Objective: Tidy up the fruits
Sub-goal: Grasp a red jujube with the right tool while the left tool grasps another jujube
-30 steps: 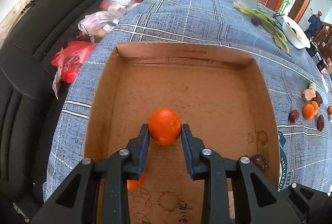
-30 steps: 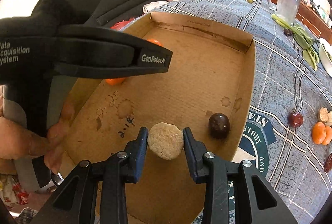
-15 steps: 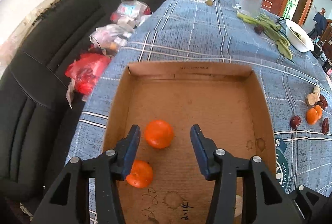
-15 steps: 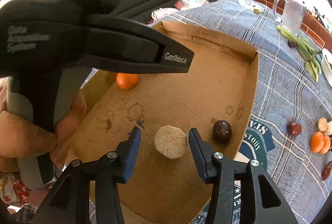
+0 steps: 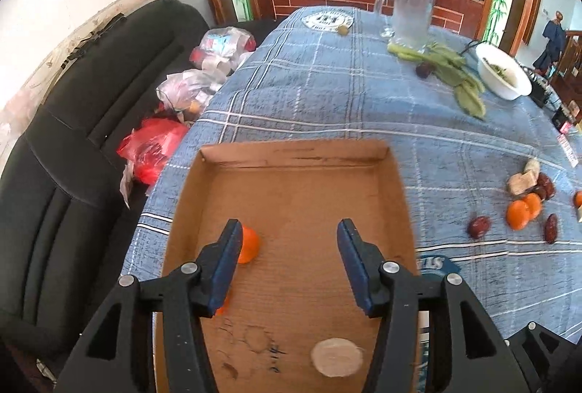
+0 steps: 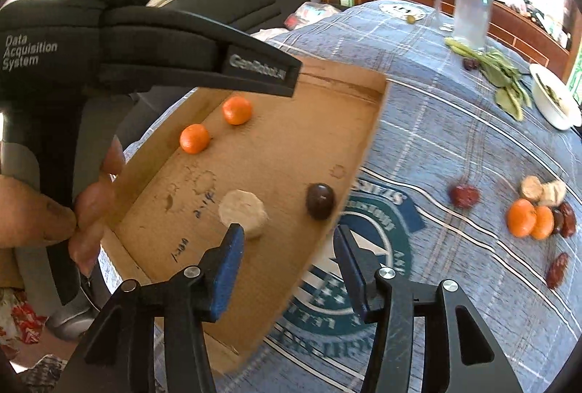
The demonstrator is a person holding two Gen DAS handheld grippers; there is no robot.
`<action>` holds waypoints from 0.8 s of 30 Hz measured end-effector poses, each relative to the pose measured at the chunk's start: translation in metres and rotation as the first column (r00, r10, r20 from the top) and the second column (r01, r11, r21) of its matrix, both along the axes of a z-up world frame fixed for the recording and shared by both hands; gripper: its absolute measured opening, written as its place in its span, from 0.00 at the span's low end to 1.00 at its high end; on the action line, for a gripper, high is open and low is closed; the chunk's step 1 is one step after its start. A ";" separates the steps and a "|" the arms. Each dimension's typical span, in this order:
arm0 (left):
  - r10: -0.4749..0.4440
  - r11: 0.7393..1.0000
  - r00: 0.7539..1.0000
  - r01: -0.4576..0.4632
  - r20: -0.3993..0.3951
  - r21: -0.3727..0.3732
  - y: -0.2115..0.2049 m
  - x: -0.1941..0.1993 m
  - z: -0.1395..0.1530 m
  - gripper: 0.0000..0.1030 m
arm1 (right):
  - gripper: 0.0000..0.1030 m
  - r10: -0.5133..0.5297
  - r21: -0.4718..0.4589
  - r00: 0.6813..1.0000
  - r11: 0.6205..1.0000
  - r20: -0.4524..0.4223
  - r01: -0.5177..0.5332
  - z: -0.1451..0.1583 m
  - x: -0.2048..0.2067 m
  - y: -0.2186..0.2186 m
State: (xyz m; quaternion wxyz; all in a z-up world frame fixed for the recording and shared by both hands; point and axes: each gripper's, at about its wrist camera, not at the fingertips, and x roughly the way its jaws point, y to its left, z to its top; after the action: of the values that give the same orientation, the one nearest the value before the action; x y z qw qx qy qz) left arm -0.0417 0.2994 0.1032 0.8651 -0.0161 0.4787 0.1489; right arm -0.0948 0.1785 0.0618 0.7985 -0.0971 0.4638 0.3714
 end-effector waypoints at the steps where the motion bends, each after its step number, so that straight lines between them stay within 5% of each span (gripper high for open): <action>1: 0.000 1.000 1.000 0.000 0.004 -0.006 -0.002 0.000 0.002 0.52 | 0.54 -0.008 0.001 1.000 1.000 0.008 0.008 0.002 -0.002 -0.006; 10: -0.059 0.994 0.998 0.060 0.009 -0.096 -0.057 0.006 0.003 0.57 | 0.54 -0.217 -0.016 0.976 0.976 0.028 0.217 0.004 0.011 -0.114; 17: -0.162 0.978 0.986 0.154 -0.049 -0.144 -0.113 0.018 -0.028 0.57 | 0.54 -0.411 -0.050 0.911 0.911 -0.032 0.409 -0.014 0.027 -0.216; 24: -0.262 0.955 0.961 0.245 -0.085 -0.168 -0.142 0.044 -0.060 0.57 | 0.53 -0.498 -0.006 0.863 0.866 -0.091 0.499 -0.021 0.063 -0.261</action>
State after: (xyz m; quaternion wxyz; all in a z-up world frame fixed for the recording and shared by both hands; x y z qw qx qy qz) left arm 0.0027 0.1573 0.0436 0.8464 -0.0142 0.5324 -0.0006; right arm -0.0313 -0.0829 0.0411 0.8466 0.0497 0.5050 0.1605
